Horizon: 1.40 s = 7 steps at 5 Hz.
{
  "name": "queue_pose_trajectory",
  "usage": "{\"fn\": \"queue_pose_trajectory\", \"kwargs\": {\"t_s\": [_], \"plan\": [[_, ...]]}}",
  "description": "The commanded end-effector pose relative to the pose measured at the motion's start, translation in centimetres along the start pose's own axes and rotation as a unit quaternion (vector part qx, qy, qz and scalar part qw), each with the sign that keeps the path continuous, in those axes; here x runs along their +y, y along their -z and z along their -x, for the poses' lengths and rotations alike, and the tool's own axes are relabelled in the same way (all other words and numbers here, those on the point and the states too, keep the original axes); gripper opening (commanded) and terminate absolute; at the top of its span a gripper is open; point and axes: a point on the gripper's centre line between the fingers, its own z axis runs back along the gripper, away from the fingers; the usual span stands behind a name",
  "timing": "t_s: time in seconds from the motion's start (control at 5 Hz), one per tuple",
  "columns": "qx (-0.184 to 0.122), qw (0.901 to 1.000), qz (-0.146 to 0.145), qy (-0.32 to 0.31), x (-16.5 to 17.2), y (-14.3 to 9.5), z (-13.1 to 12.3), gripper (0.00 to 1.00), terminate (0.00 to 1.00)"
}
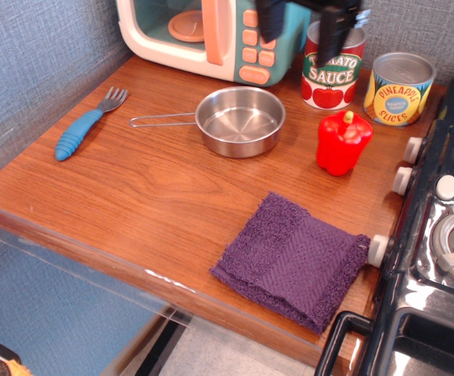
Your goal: Take pepper out of pot and set to the right of it.
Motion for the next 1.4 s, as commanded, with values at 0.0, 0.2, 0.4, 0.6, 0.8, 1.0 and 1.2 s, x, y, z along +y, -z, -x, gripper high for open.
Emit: {"fn": "queue_pose_trajectory", "kwargs": {"t_s": [0.0,0.2,0.4,0.6,0.8,1.0,1.2], "plan": [[0.002,0.9988,-0.042,-0.024,3.7,1.9,4.0,1.0,0.0],[0.005,0.9988,-0.031,-0.037,4.8,4.9,5.2,1.0,0.0],[0.002,0.9987,-0.017,-0.047,5.0,6.6,6.0,1.0,0.0],[-0.004,0.9985,-0.018,-0.051,4.9,7.2,6.6,1.0,0.0],[0.001,0.9993,-0.007,-0.036,5.0,7.4,6.6,1.0,0.0],[0.001,0.9993,-0.007,-0.036,5.0,7.4,6.6,1.0,0.0],[0.001,0.9993,-0.007,-0.036,5.0,7.4,6.6,1.0,1.0]]}}
